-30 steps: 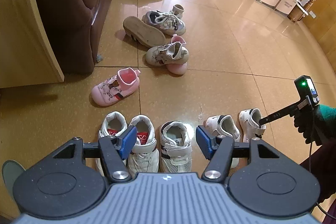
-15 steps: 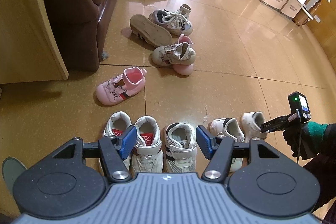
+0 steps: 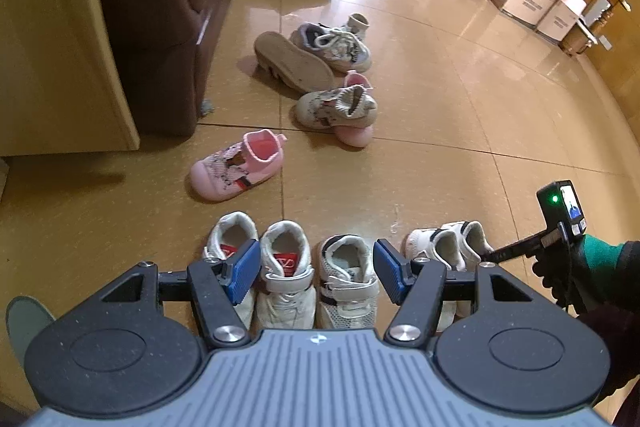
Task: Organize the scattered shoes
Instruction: 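Set the white velcro sneaker beside its mate in the row and open the right tool, then move the right tool back to the pile toward a white laced sneaker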
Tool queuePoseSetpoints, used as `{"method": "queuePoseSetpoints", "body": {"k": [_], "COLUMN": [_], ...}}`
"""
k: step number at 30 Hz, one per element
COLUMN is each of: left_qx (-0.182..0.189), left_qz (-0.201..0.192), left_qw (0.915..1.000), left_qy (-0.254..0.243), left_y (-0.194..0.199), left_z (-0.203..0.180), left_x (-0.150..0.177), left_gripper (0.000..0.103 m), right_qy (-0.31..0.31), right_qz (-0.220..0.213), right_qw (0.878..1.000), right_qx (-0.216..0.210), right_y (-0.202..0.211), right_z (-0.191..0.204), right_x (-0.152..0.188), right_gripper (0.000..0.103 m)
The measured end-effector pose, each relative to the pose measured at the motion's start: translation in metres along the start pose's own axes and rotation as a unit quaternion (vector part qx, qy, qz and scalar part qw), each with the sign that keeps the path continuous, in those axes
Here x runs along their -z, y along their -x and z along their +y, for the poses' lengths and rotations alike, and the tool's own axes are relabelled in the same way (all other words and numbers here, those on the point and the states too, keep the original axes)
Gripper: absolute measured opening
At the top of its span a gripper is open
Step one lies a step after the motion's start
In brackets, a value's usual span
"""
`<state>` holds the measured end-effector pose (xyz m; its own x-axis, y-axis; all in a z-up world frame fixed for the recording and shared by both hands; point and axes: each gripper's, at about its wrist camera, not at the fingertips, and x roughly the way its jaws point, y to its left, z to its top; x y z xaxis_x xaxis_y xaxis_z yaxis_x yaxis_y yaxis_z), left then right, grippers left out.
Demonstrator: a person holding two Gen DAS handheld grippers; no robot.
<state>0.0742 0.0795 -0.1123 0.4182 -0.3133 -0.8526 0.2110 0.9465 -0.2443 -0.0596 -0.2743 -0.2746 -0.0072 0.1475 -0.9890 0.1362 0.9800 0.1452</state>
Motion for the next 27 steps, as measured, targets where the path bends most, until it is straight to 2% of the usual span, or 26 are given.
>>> {"method": "queuePoseSetpoints", "body": {"k": [1, 4, 8, 9, 11, 12, 13, 14, 15, 18, 19, 22, 27], "left_qx": [0.001, 0.005, 0.007, 0.006, 0.003, 0.002, 0.001, -0.001, -0.005, -0.012, -0.015, -0.023, -0.036], "left_qz": [-0.002, -0.006, -0.006, -0.006, -0.006, -0.005, -0.005, -0.004, -0.001, 0.003, 0.003, 0.002, -0.025], "left_qw": [1.0, 1.0, 1.0, 1.0, 1.0, 1.0, 1.0, 1.0, 1.0, 0.9999, 0.9999, 0.9997, 0.999], "left_qy": [0.002, 0.0, -0.004, -0.003, -0.001, -0.001, 0.0, 0.0, 0.0, 0.004, 0.005, 0.009, -0.005], "left_y": [0.001, 0.003, 0.001, 0.001, -0.001, -0.001, -0.002, -0.003, -0.004, -0.009, -0.011, -0.016, -0.018], "left_z": [0.001, -0.001, -0.003, -0.003, -0.002, -0.001, -0.001, 0.0, 0.0, 0.002, 0.002, 0.004, 0.003], "left_x": [-0.001, -0.003, -0.004, -0.005, -0.006, -0.006, -0.007, -0.007, -0.006, -0.002, -0.001, 0.001, 0.003], "left_gripper": [0.061, 0.061, 0.061, 0.061, 0.061, 0.061, 0.061, 0.061, 0.061, 0.062, 0.065, 0.068, 0.068], "right_qy": [0.016, 0.012, 0.015, 0.011, -0.001, -0.009, -0.008, -0.006, -0.004, -0.003, -0.002, -0.002, 0.03], "right_qz": [0.003, 0.024, 0.026, 0.029, 0.04, 0.047, 0.045, 0.04, 0.035, 0.026, 0.022, -0.014, -0.102], "right_qw": [1.0, 1.0, 1.0, 1.0, 0.999, 0.999, 0.999, 0.999, 0.999, 1.0, 1.0, 1.0, 0.992], "right_qx": [0.006, 0.008, 0.001, -0.005, -0.016, -0.019, -0.007, 0.003, 0.011, 0.011, 0.01, 0.002, -0.062], "right_y": [0.003, 0.003, 0.004, 0.004, 0.002, 0.001, 0.005, 0.011, 0.017, 0.045, 0.051, 0.077, 0.129], "right_z": [0.004, 0.003, 0.002, 0.002, 0.002, 0.001, 0.004, 0.006, 0.007, 0.01, 0.011, 0.016, 0.043], "right_x": [0.001, 0.004, 0.006, 0.007, 0.009, 0.01, 0.008, 0.007, 0.006, -0.001, -0.002, -0.012, -0.041], "right_gripper": [0.016, 0.016, 0.017, 0.021, 0.038, 0.051, 0.06, 0.065, 0.075, 0.076, 0.076, 0.076, 0.076]}}
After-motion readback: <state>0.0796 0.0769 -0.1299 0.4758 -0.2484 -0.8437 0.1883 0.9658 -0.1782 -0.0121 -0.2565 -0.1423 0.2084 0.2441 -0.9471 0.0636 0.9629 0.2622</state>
